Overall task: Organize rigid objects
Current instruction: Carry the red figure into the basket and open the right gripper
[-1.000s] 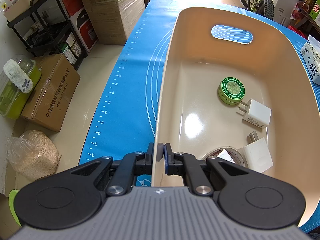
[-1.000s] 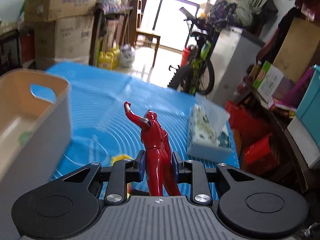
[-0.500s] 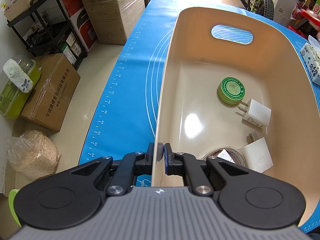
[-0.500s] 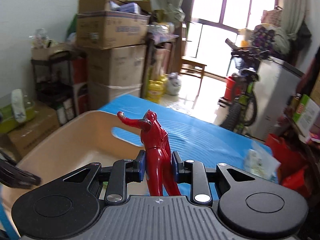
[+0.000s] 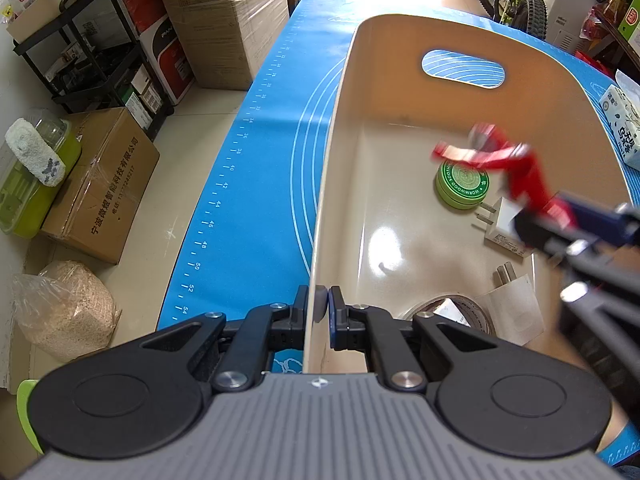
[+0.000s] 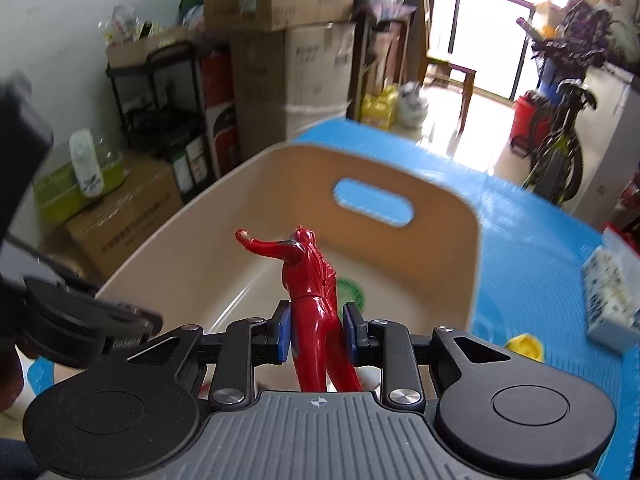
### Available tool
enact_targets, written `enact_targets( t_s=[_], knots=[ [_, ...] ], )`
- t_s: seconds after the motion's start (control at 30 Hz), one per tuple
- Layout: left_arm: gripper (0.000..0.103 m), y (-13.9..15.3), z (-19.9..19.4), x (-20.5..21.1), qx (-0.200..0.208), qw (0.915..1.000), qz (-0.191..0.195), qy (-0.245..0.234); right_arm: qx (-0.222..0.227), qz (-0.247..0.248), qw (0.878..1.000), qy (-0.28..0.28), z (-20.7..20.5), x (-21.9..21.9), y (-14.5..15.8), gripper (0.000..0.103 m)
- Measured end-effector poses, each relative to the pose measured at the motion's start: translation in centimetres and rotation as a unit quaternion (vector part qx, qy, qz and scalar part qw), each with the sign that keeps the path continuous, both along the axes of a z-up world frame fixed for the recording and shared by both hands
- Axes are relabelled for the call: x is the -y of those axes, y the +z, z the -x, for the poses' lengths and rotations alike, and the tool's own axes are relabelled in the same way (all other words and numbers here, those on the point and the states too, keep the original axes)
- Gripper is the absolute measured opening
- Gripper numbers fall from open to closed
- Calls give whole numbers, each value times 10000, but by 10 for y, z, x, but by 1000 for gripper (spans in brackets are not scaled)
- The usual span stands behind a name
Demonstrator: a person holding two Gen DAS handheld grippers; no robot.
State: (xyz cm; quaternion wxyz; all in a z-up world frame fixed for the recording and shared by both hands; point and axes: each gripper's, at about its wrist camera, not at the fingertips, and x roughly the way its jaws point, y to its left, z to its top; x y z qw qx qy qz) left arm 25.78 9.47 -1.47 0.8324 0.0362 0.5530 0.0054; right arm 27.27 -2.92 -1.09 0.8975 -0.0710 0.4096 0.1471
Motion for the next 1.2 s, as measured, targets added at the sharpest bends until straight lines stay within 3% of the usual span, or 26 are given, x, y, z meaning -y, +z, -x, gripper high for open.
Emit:
enact_targets(
  t_s=[0.3,0.47,0.6,0.73,0.9,1.2],
  knots=[
    [10,0,0,1,-1,10000,0,2,-898,-176,9958,-87,-7,4,-36,37],
    [10,-1,0,1,-3,10000,-5,3,-658,-221,9975,113,6,5,-27,62],
    [10,-1,0,1,-3,10000,-13,-3,-526,-478,9975,59,10,15,-9,65],
    [11,-1,0,2,-4,10000,-8,-2,-105,-474,9987,-132,17,32,14,75],
    [11,-1,0,2,-3,10000,-9,-1,394,-588,9946,-759,23,72,32,81],
    [11,-1,0,2,-6,10000,-15,-3,527,-511,9827,-1700,23,140,15,83]
  ],
)
